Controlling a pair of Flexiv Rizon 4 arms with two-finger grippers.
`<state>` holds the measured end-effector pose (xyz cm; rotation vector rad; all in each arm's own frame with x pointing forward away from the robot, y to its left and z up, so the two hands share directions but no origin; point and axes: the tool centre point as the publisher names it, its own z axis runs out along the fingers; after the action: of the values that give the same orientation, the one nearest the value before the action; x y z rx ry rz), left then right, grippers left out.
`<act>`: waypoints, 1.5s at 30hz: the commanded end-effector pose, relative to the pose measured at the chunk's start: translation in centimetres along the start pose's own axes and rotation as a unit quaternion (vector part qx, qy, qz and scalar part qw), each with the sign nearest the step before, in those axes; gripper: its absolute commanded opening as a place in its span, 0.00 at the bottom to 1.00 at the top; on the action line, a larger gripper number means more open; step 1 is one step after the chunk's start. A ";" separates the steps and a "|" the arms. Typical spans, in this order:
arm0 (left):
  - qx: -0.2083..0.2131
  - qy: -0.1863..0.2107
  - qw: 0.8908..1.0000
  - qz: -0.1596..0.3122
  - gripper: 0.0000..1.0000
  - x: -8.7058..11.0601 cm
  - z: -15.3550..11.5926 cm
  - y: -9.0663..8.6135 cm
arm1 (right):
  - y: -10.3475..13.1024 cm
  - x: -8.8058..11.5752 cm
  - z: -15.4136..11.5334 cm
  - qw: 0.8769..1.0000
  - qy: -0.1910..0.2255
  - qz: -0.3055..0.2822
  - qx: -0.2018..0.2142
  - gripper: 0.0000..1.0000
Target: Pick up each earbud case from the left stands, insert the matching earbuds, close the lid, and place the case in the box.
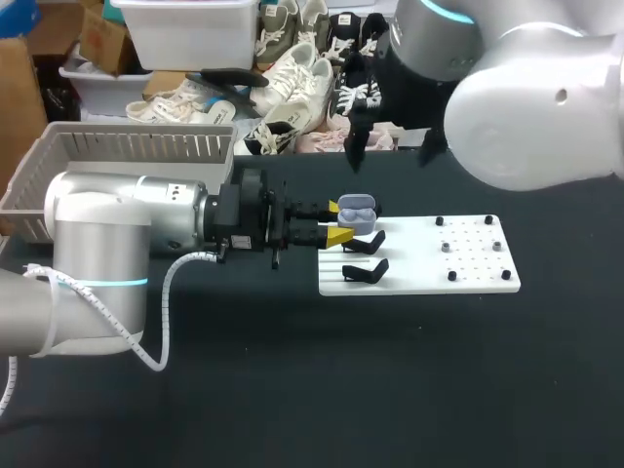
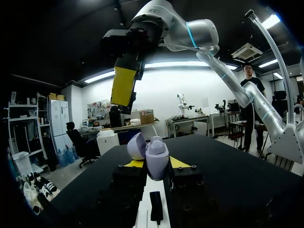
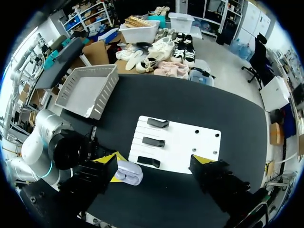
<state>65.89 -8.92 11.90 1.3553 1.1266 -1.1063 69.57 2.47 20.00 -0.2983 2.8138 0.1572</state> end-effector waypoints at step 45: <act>-0.021 -0.007 1.000 -0.017 0.00 -0.6 -0.9 0.2 | -2.3 2.9 -5.5 0.993 -0.024 -0.100 -0.053 1.00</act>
<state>66.42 -8.62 12.26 1.3136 1.1489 -1.1256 68.73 0.84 22.66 -0.5608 2.7984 0.2231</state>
